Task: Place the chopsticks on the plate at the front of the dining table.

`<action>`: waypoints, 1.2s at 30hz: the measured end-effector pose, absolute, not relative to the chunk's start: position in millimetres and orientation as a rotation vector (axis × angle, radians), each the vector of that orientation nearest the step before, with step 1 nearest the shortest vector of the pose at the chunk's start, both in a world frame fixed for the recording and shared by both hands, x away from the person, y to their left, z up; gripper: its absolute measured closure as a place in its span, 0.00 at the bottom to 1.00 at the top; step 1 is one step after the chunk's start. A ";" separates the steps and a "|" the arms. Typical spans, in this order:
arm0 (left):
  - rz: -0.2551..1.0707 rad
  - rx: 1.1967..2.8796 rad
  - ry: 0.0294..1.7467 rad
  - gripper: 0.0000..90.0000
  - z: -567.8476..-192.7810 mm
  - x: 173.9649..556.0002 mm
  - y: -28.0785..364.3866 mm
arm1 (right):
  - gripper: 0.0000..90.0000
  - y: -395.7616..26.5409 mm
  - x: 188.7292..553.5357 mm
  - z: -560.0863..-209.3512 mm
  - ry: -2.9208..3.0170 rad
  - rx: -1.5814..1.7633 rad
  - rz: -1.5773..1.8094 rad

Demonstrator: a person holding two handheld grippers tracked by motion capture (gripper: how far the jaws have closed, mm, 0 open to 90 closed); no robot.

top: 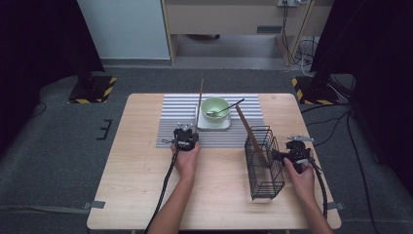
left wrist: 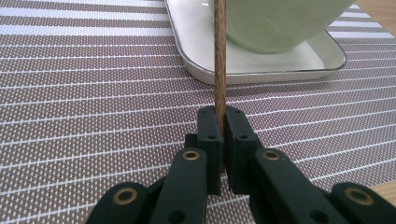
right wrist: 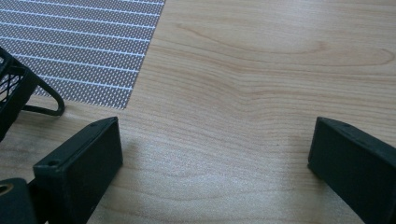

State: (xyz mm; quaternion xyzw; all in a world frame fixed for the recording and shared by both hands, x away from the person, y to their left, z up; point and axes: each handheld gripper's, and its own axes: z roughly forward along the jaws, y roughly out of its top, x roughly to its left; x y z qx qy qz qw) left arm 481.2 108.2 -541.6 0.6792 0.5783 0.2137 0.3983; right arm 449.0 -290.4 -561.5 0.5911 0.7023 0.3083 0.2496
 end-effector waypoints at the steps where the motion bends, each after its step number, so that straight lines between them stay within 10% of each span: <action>1: 0.541 1.719 1.464 0.95 -541.5 481.1 108.2 | 0.03 -290.4 449.0 -561.5 1.913 1.610 0.840; 36: 0.552 1.716 1.501 0.95 -543.1 479.4 112.3 | 0.03 -290.4 449.0 -561.5 1.912 1.610 0.840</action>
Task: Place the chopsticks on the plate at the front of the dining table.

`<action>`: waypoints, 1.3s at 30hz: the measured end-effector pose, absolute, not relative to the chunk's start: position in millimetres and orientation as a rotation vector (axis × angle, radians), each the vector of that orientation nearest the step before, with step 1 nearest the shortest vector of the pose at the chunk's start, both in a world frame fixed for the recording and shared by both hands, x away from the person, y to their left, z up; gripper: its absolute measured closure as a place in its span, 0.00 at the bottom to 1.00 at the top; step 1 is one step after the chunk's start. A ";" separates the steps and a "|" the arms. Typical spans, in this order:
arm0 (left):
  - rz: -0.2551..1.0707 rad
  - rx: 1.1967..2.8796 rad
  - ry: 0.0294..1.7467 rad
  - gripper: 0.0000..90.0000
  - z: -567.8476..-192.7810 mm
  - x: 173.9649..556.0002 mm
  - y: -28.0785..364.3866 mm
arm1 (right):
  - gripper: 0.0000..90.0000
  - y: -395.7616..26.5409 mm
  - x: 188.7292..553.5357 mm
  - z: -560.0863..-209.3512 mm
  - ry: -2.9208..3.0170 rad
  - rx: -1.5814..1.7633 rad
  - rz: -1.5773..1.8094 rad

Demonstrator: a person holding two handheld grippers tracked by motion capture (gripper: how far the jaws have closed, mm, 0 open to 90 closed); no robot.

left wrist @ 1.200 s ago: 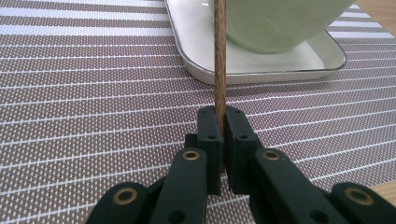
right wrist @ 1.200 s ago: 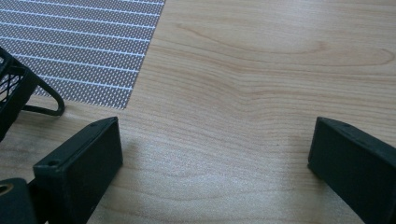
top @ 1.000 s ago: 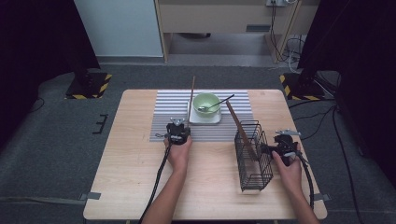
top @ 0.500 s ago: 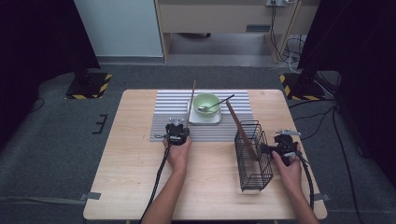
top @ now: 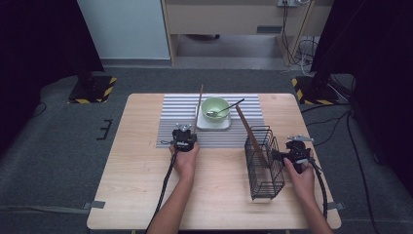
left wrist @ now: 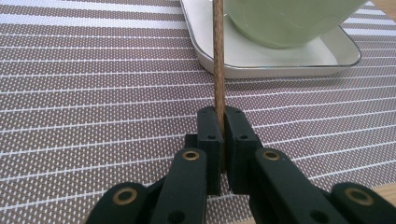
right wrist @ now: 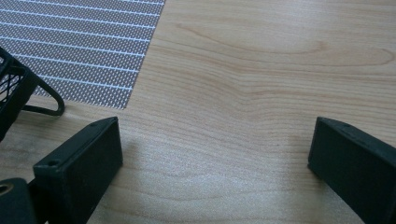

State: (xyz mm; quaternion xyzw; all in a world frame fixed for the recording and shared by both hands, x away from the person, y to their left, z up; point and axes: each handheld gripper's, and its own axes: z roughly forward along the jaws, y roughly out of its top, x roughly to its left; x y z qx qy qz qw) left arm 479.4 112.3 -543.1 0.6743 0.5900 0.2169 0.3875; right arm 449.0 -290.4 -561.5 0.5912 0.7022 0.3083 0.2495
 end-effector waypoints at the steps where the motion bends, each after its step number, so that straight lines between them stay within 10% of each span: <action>1: 0.553 1.718 1.502 0.95 -543.0 479.4 112.7 | 0.03 -290.4 449.0 -561.5 1.913 1.610 0.839; 39: 0.510 1.736 1.525 0.95 -544.5 481.8 110.7 | 0.03 -290.4 449.0 -561.5 1.913 1.610 0.840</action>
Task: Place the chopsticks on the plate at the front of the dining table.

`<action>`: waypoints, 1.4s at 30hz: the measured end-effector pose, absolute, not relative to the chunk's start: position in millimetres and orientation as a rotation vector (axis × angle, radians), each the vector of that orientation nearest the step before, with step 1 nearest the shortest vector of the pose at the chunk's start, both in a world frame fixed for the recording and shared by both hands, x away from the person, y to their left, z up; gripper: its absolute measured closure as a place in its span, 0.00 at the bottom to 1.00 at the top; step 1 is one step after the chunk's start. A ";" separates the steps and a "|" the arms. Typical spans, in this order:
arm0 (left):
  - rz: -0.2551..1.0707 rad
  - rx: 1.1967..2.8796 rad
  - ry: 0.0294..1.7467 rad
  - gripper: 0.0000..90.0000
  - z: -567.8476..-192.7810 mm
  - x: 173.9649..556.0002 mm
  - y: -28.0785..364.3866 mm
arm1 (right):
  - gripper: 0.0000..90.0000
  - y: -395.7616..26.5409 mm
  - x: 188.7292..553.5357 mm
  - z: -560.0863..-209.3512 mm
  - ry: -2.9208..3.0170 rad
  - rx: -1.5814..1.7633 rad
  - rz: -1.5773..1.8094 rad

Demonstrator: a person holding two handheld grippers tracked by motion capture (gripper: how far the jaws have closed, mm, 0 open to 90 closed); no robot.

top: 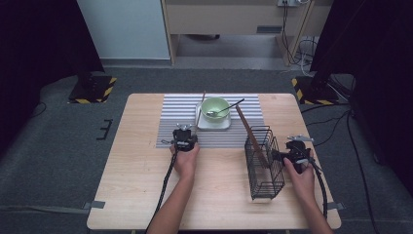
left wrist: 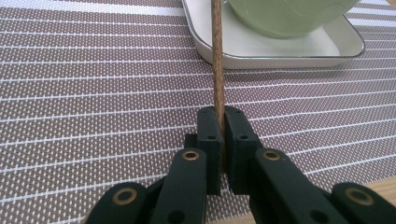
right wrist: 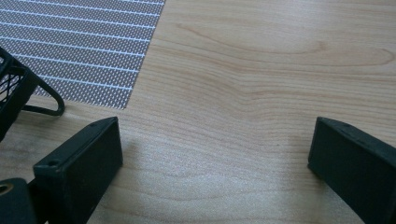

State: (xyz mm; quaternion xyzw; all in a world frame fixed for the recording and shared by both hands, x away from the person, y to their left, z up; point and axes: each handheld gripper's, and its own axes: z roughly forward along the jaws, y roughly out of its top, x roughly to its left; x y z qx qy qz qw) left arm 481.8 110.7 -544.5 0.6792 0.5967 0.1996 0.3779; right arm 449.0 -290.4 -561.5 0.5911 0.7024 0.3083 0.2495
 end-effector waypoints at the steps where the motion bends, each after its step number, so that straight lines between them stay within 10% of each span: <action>1: 0.510 1.736 1.524 0.95 -544.5 481.7 110.5 | 0.03 -290.4 449.0 -561.5 1.913 1.610 0.840; 42: 0.562 1.765 1.438 0.85 -546.0 473.4 81.0 | 0.03 -290.4 449.0 -561.5 1.913 1.610 0.840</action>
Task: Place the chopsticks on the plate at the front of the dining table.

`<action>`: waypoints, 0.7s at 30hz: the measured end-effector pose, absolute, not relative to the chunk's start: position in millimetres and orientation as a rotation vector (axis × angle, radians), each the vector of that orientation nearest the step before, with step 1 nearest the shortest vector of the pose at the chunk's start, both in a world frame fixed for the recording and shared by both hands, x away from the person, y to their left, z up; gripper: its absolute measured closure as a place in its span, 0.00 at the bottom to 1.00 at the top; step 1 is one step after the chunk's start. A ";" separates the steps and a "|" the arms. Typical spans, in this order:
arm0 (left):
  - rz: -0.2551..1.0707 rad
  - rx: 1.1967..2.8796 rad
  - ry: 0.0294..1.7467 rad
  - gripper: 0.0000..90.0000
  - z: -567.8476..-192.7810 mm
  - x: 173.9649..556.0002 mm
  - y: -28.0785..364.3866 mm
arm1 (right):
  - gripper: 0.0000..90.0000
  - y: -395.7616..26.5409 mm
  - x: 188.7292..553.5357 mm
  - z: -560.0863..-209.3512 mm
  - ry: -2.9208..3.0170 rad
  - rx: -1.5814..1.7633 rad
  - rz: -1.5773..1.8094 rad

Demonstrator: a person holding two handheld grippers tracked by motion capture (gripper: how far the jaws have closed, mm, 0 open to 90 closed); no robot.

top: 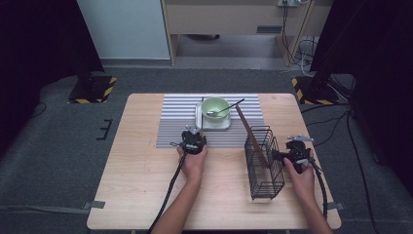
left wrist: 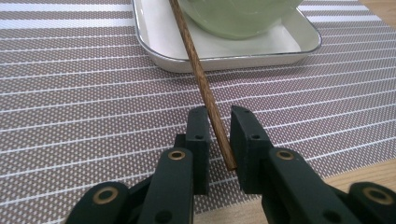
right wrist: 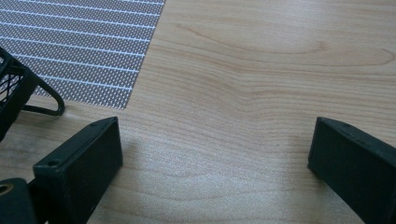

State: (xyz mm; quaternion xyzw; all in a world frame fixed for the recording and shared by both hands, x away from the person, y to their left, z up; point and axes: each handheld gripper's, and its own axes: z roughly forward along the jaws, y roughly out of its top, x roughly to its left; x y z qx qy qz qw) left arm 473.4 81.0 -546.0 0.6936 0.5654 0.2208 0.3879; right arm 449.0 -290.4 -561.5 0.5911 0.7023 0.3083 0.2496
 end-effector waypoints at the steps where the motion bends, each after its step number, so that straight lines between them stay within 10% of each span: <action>1: 0.565 1.764 1.437 0.85 -545.6 473.7 80.5 | 0.03 -290.4 449.0 -561.5 1.913 1.610 0.839; 21: 0.589 1.785 1.384 0.83 -545.7 478.2 81.4 | 0.03 -290.4 449.0 -561.5 1.913 1.610 0.840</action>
